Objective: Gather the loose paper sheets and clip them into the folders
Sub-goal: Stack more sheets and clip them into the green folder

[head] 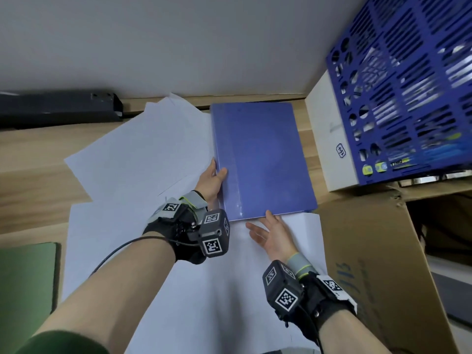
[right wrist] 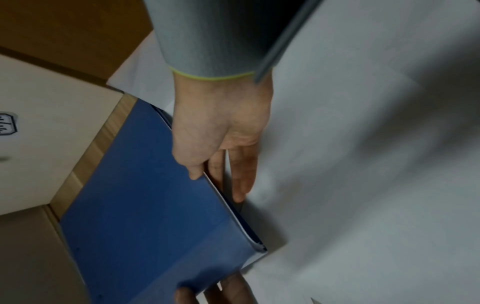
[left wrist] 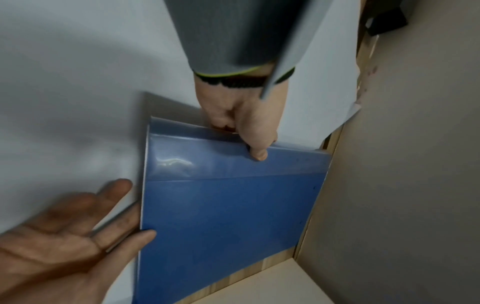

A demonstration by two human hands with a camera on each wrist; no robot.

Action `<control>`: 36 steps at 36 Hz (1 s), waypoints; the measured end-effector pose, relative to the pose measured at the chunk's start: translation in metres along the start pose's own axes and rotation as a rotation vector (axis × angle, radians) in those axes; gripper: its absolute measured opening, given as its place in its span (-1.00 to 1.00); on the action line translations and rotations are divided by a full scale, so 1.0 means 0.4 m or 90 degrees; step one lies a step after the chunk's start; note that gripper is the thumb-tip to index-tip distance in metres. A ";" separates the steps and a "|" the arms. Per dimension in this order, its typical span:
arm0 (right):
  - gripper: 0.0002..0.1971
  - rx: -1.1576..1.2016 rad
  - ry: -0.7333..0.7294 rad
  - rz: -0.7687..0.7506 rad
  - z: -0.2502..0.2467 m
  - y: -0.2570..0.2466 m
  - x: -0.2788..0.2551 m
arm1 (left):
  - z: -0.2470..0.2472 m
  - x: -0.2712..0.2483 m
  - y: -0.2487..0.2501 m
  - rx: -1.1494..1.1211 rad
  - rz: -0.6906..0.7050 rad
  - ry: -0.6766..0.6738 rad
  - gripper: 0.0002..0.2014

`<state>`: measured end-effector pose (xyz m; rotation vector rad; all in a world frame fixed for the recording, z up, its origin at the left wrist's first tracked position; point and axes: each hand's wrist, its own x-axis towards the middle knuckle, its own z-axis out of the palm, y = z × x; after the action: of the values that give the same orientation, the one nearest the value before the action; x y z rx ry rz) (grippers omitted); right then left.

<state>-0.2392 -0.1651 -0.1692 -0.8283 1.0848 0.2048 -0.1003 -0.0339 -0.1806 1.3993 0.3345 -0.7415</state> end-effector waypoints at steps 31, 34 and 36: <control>-0.60 -0.386 0.182 -0.194 -0.022 0.199 -0.149 | -0.589 -0.346 -0.136 0.440 -0.024 0.363 -0.60; -0.59 -0.435 0.124 -0.167 -0.006 0.247 -0.173 | -0.629 -0.389 -0.176 0.440 -0.063 0.320 -0.52; -0.58 -0.465 0.094 -0.157 0.014 0.283 -0.193 | -0.635 -0.422 -0.192 0.447 -0.077 0.268 -0.49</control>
<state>-0.3324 -0.0648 -0.1588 -1.6426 1.0374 0.3441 -0.2208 0.2564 -0.1783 2.2282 0.5179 -0.6852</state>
